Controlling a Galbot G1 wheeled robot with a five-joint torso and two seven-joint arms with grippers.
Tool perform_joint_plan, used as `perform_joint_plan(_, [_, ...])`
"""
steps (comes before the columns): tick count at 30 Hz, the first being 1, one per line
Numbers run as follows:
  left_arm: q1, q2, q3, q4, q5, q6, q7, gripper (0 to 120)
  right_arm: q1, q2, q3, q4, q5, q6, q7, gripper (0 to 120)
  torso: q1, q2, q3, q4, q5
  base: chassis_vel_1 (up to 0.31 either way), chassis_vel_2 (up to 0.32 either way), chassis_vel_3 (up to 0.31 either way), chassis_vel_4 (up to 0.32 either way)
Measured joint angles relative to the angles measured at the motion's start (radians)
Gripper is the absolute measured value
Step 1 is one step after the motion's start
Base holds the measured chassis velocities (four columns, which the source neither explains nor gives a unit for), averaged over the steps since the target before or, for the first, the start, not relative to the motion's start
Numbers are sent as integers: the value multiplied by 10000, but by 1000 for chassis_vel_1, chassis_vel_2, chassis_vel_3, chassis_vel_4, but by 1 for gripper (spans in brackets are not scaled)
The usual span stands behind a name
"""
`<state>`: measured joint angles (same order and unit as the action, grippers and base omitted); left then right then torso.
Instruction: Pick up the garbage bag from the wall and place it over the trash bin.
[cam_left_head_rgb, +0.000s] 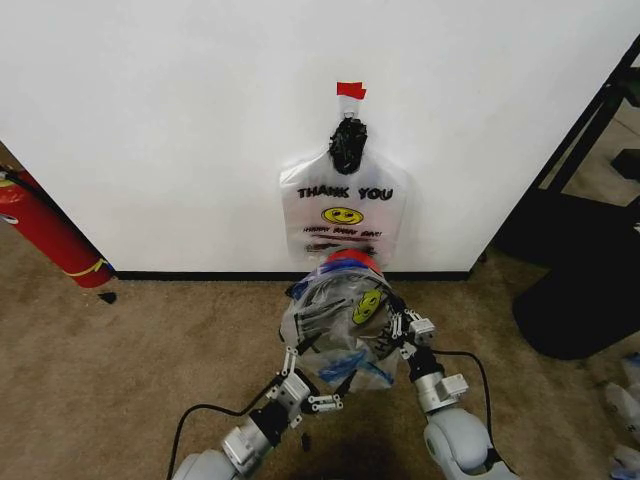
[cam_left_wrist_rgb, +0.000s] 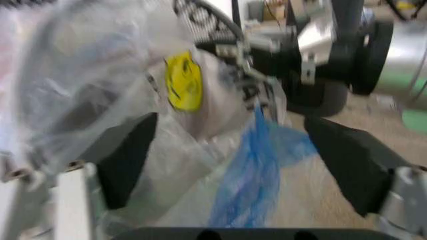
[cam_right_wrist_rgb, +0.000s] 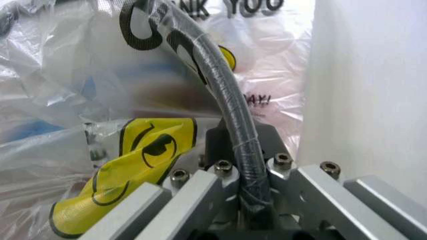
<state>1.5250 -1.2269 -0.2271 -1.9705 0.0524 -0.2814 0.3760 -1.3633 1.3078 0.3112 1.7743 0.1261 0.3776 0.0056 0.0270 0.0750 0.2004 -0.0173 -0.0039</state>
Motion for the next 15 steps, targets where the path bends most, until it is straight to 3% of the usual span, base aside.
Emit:
perform_joint_plan(4, [-137,32,82,96,265,521,-232,67,-2,53,-71,69,-291,107,41,0,0,0,0,0,0,0,0,0,0])
perform_joint_plan(15, [-195,114,95,44,547,988,-93,29,29,103,-217,196,-413,112,70,0,0,0,0,0,0,0,0,0,0])
